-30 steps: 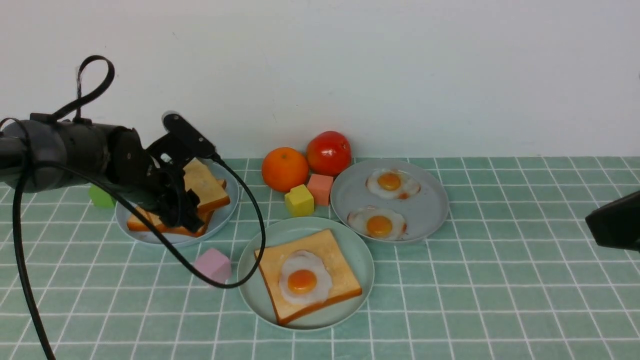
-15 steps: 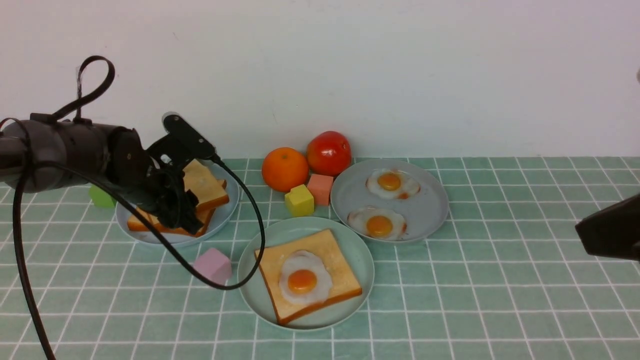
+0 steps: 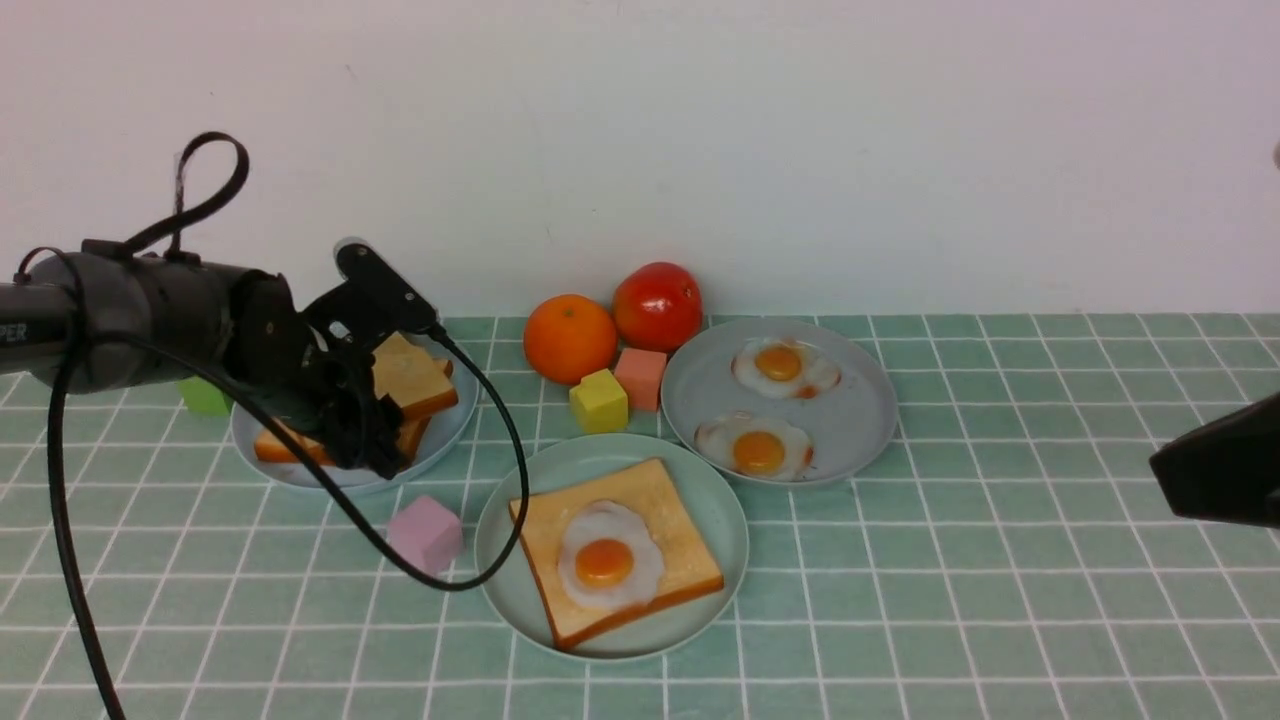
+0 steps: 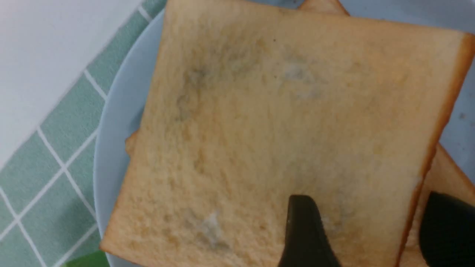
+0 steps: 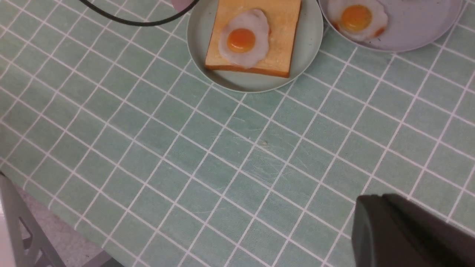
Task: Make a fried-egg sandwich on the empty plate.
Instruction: Use the left arm to grab a slice of bread, then use the left arm to place a slice of bread on the fried egg in the middle
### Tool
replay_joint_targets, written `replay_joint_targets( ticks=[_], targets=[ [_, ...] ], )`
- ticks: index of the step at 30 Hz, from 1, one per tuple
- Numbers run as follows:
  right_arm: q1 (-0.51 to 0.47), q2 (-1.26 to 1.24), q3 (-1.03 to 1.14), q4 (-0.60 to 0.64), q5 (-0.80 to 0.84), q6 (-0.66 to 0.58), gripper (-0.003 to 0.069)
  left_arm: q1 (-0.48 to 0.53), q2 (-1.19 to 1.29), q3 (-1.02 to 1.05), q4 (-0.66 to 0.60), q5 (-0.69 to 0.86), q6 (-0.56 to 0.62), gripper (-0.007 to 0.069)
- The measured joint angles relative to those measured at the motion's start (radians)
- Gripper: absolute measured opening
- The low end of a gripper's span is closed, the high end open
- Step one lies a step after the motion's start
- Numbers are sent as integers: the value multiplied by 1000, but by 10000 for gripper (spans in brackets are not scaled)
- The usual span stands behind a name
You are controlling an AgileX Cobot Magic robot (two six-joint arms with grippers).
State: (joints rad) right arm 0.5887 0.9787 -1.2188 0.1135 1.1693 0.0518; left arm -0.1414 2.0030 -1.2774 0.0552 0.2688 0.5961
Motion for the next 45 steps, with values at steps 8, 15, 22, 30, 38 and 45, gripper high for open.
replay_joint_targets(
  ticks=[8,15,22,30,38,45],
  targets=[
    [0,0,0,7,0,0,40,0,6,-6,0,-2,1,228],
    [0,0,0,7,0,0,44,-1,-16,-6,0,12,4,42],
    [0,-6,0,6,2,-7,50,-24,-127,1,-4,99,3,42],
    [0,-105,0,-46,63,-20,53,-276,-329,83,-61,225,-26,42],
    [0,-245,0,-57,99,-20,53,-506,-371,238,-23,218,-134,42],
    [0,-328,0,-58,99,-20,53,-544,-347,250,97,112,-177,42]
  ],
)
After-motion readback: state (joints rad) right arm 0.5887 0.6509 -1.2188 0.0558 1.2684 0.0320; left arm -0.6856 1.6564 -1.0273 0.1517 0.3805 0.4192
